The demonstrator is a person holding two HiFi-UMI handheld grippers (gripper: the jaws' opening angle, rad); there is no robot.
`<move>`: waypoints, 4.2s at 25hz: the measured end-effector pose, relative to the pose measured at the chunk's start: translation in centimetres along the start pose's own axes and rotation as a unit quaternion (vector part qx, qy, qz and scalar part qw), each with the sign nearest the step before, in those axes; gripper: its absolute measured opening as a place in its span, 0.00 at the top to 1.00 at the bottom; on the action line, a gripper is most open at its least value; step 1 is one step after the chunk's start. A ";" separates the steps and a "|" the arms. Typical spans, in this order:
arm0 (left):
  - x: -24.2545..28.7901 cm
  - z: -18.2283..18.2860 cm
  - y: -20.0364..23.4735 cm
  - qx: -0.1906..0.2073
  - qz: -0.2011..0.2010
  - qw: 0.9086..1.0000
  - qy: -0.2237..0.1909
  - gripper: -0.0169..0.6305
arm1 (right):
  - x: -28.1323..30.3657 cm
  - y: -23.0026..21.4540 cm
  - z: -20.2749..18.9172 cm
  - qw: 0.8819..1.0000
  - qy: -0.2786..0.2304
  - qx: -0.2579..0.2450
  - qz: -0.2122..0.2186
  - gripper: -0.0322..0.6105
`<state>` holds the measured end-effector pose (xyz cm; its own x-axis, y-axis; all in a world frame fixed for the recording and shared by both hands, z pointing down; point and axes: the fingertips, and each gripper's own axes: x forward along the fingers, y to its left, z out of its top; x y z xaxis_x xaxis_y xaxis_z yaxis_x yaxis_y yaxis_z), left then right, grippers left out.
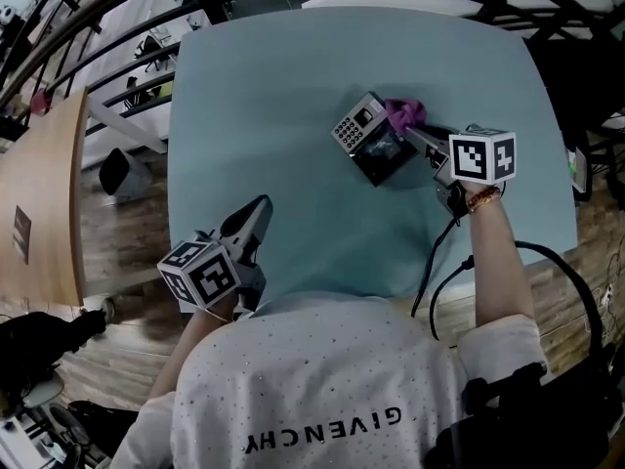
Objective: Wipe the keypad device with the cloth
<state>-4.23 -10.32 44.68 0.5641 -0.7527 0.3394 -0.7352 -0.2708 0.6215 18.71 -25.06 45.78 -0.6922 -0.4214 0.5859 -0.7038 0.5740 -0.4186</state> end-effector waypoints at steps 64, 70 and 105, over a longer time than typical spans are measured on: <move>-7.6 -0.4 6.5 -0.086 0.098 0.987 -0.097 0.97 | 14.5 5.3 -1.4 0.841 0.322 -0.424 -0.090 0.91; -8.1 -0.9 6.0 -0.088 0.100 0.986 -0.104 0.97 | 15.2 6.2 -3.2 0.817 0.348 -0.449 -0.103 0.91; -16.3 9.1 0.9 0.020 -0.057 0.990 -0.126 0.97 | -10.0 27.6 1.9 0.948 -0.298 -0.097 -0.059 0.92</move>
<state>-17.52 -3.74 33.31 0.5359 -0.8406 0.0789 -0.6900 -0.3822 0.6146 5.91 -6.33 27.06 -0.6184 -0.7794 0.1009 -0.7794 0.5918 -0.2055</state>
